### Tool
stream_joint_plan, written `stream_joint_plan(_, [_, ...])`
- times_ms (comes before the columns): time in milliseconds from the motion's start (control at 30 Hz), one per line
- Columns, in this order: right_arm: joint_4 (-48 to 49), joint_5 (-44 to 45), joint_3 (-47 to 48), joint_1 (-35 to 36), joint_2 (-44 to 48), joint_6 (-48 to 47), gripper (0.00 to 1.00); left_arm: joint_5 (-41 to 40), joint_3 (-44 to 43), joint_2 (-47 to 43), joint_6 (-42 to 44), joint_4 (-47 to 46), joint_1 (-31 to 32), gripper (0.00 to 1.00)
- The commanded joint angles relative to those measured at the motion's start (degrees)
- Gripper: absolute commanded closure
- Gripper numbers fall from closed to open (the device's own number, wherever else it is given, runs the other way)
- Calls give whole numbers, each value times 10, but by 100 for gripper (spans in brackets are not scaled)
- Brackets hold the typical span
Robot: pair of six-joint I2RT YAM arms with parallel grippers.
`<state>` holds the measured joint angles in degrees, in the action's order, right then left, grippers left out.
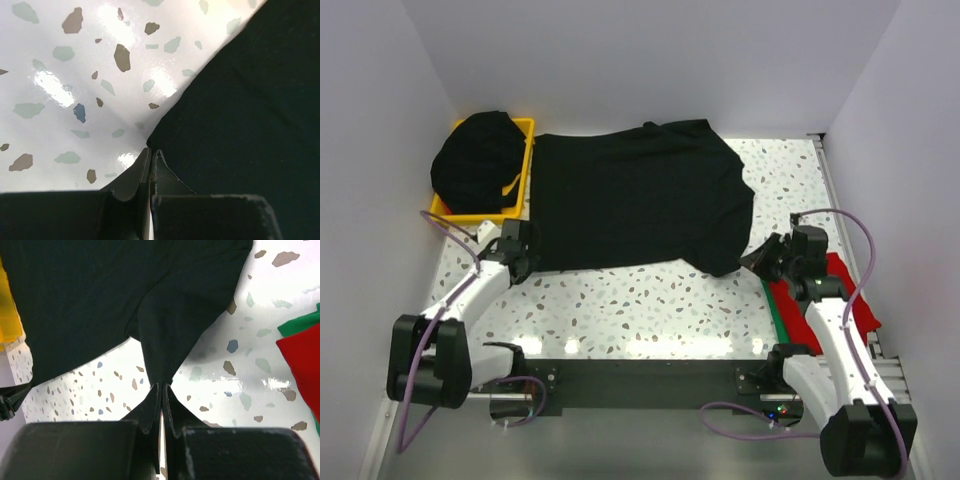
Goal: Fold and stack the t-shirts
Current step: Flatten the tshirt out, then fold the tshirt
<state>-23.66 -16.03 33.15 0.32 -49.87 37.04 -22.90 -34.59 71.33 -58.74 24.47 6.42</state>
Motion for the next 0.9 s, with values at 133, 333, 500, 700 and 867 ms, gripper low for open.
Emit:
stream_joint_plan(133, [-113,7,4,-1,120,-9,100,-40,8,-93,9,50,-3,100])
stream_joint_plan(333, [-201,11,4,-1,214,-9,100,-37,43,-162,2,88,-4,100])
stream_joint_plan(500, [-269,21,24,-1,281,-9,100,-43,60,-218,-3,123,-4,100])
stream_joint_plan(700, [-243,20,39,-2,256,-7,100,-14,44,-223,17,65,-4,100])
stream_joint_plan(867, [-113,9,53,-1,120,-4,100,0,-19,-90,31,13,-4,100])
